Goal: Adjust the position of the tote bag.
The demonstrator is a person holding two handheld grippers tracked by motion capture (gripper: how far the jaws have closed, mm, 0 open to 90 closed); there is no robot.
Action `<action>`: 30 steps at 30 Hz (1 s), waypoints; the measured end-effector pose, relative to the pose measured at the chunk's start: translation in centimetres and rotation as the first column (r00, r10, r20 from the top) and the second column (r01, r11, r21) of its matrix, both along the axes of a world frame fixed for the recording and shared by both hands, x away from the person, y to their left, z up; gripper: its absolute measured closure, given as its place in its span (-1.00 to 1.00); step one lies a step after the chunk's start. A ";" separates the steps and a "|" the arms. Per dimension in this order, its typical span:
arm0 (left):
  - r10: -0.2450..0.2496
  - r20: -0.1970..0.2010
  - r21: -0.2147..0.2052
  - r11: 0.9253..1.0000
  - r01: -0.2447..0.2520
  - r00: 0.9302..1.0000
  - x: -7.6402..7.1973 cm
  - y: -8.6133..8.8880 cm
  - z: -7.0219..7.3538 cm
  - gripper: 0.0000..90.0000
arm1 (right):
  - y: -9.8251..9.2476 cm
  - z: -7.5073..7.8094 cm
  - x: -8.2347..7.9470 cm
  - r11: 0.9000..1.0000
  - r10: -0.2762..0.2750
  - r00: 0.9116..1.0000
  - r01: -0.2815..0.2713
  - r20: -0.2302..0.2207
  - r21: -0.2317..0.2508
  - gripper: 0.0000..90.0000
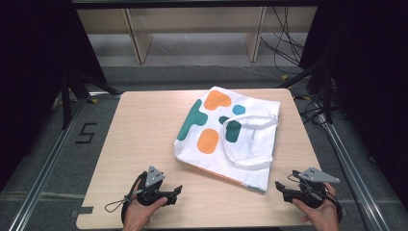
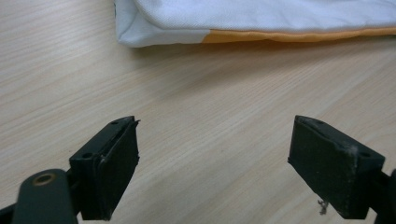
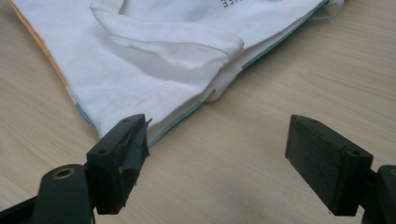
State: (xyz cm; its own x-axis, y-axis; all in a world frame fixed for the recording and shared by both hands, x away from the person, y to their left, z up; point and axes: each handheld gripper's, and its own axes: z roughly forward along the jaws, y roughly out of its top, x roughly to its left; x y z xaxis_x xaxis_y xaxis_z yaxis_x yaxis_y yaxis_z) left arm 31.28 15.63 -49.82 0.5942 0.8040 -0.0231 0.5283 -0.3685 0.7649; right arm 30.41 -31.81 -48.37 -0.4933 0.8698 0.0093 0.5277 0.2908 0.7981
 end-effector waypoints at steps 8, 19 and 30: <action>0.034 0.003 -0.029 0.999 -0.034 0.999 0.2 -0.4 -0.1 -0.66 | 0.2 0.0 0.0 1.000 0.001 1.000 -0.001 -0.011 0.020 -0.48; 0.041 0.024 -0.040 0.998 -0.040 0.999 0.8 -1.0 0.0 -0.65 | 0.1 -0.2 0.2 1.000 -0.006 1.000 0.006 -0.017 0.008 -0.47; 0.098 -0.024 -0.211 0.972 -0.100 0.995 3.2 -0.8 0.6 -0.52 | 0.2 -0.2 0.4 1.000 -0.007 1.000 0.007 -0.017 0.008 -0.46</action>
